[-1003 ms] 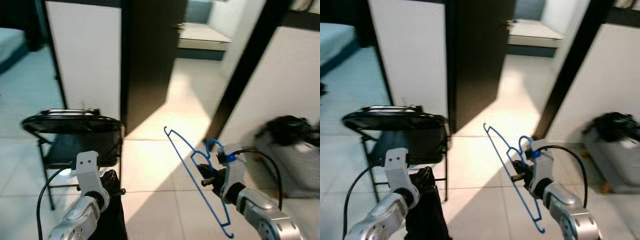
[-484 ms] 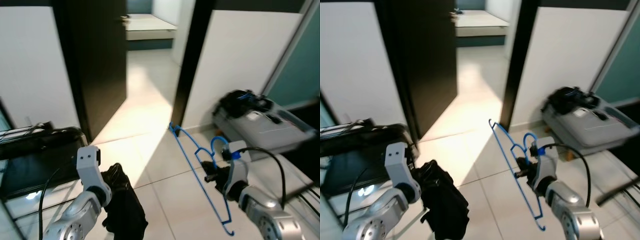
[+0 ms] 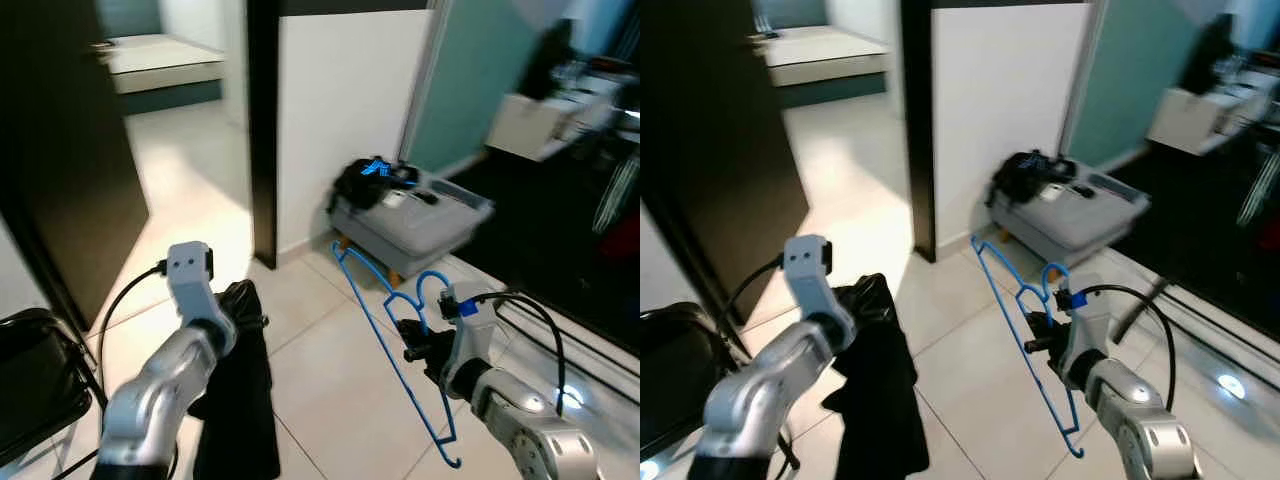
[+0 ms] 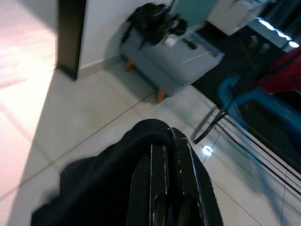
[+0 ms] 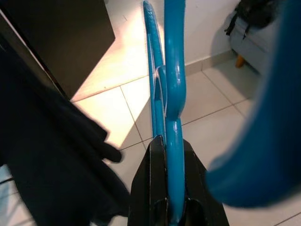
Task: Hang hanger
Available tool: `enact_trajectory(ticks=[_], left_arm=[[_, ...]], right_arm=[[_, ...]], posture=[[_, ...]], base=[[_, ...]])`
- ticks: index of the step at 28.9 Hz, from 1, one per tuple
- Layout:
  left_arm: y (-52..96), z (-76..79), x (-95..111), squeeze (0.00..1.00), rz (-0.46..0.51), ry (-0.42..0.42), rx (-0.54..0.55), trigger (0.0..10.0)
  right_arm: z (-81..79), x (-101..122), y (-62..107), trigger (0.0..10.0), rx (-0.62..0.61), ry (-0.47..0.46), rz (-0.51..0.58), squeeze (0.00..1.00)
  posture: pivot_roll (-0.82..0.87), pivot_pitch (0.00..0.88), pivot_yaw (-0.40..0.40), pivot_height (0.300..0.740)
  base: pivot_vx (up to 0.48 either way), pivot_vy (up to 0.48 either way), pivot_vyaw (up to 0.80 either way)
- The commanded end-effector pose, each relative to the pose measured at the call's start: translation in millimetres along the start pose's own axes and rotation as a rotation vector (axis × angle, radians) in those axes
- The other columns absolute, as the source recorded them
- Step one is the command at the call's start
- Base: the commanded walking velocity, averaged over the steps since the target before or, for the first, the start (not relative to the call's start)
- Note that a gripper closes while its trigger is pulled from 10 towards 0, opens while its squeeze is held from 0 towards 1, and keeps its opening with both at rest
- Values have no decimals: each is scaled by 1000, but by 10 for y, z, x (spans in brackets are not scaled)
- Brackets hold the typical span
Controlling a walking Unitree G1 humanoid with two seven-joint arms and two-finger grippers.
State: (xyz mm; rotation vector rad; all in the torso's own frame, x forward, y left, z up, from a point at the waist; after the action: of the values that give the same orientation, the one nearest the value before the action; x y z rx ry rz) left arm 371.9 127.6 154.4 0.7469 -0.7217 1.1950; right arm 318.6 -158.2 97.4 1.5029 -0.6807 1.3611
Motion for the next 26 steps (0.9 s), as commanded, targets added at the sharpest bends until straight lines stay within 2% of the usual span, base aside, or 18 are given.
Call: enact_trajectory(ticks=[1, 3, 7, 10, 12, 13, 16, 22, 26], left_arm=[[-267, 431, 422, 0, 87, -29, -115, 10000], [-396, 595, 651, 0, 130, -58, -134, 10000], [-426, 608, 705, 0, 141, -69, -121, 10000], [-440, 597, 740, 0, 147, -78, -104, 10000], [-460, 408, 805, 0, 160, -136, -2, 10000], [-455, 291, 848, 0, 169, -159, 50, 10000], [-455, 291, 848, 0, 169, -159, 50, 10000], [-463, 6, 989, 0, 191, -180, 189, 10000], [-481, -23, 1012, 0, 194, -181, 211, 10000]], right_arm=[[-99, 45, -46, 10000, 49, -9, 6, 0], [-217, 149, -47, 10000, 101, -17, 39, 0], [-278, 224, -31, 10000, 133, -34, 70, 0], [-321, 288, -12, 10000, 159, -56, 96, 0], [-461, 450, 159, 10000, 293, -32, 150, 0], [-467, 461, 259, 10000, 338, -3, 145, 0], [-467, 461, 259, 10000, 338, -3, 145, 0], [-384, 408, 468, 10000, 398, 56, 92, 0], [-415, 394, 517, 10000, 429, 78, 71, 0]], posture=[[-68, 0, 37, 740], [-71, 0, 45, 740], [-75, 0, 50, 740], [-79, 0, 52, 740], [-85, 0, 57, 740], [-86, 0, 59, 740], [-86, 0, 59, 740], [-92, 0, 61, 740], [-90, 0, 62, 740]], base=[[0, 0, -800], [0, 0, -800], [0, 0, -800], [0, 0, 0], [0, 0, 0], [0, 0, 0], [0, 0, 0], [0, 0, 0], [0, 0, 0]])
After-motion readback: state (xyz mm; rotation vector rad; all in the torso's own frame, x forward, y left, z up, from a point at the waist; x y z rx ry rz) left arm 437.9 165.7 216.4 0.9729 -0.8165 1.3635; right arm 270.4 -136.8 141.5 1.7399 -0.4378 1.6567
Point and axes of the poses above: a point about 5 cm out from each wrist's last joint towards the gripper, its own y axis pointing back from the gripper into the wrist, its own x axis along the axis of the wrist's last joint, z = x × y, the point moved 6 cm from there along -y, pointing out of the wrist towards the gripper, and after that the axes turned 13 degrees about y, right-handed, at the moved point
